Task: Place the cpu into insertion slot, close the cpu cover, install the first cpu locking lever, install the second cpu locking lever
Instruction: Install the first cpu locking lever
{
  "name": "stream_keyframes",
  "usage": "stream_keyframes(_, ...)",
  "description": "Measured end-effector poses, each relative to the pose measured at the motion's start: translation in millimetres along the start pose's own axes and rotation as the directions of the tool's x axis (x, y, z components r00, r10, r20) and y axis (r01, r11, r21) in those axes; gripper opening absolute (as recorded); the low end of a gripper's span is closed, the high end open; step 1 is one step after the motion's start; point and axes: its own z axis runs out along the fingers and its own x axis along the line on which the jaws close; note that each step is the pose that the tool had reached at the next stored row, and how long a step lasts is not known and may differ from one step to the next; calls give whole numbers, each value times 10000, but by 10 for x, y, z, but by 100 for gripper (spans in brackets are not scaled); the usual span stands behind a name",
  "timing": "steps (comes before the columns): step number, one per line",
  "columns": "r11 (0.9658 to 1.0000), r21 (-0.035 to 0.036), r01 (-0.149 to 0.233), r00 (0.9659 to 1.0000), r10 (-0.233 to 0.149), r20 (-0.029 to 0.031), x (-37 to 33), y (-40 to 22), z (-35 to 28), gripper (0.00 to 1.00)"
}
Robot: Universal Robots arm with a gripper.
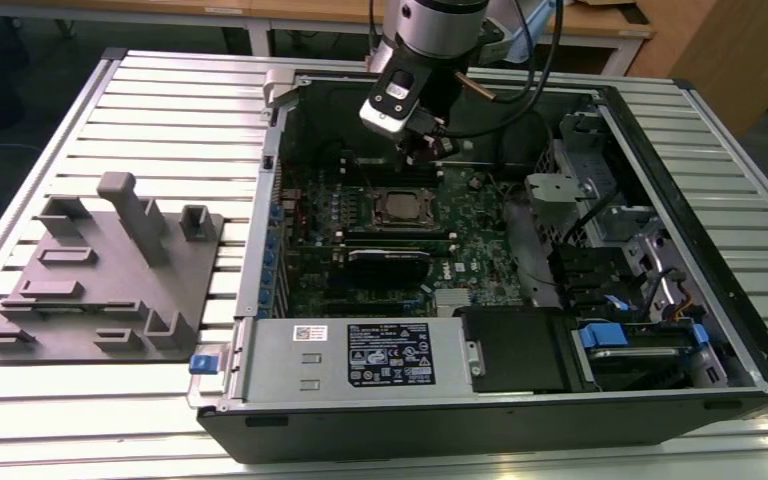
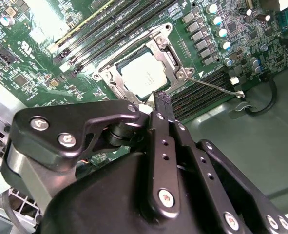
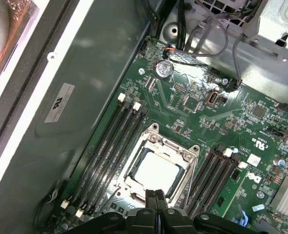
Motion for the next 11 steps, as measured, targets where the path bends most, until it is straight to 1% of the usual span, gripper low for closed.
stream_keyframes(11,10000,1,10,10000,-10,0,0,0,0,11)
